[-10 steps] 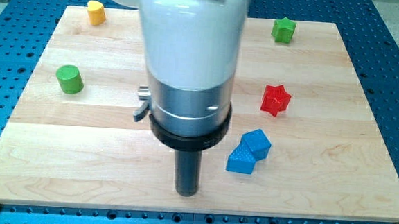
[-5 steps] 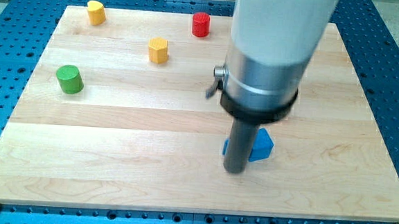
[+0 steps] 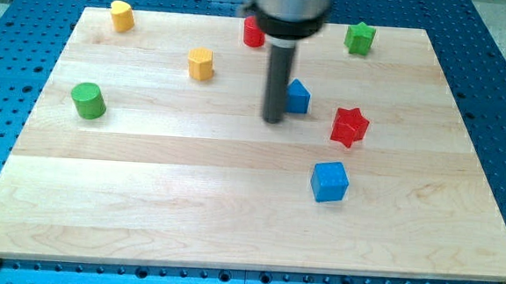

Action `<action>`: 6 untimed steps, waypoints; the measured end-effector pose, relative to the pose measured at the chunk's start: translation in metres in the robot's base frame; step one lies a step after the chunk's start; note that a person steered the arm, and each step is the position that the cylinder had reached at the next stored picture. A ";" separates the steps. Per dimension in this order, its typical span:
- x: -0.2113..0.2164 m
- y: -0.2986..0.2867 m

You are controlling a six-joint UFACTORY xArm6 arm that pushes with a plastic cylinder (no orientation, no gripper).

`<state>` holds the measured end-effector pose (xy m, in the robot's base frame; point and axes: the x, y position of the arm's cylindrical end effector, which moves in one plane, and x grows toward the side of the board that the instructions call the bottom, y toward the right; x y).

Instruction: Move the triangle to the center right of the board

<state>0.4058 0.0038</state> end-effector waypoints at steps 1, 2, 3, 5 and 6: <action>-0.013 0.003; -0.026 0.072; -0.036 0.074; 0.028 0.175; 0.028 0.155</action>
<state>0.4340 0.1587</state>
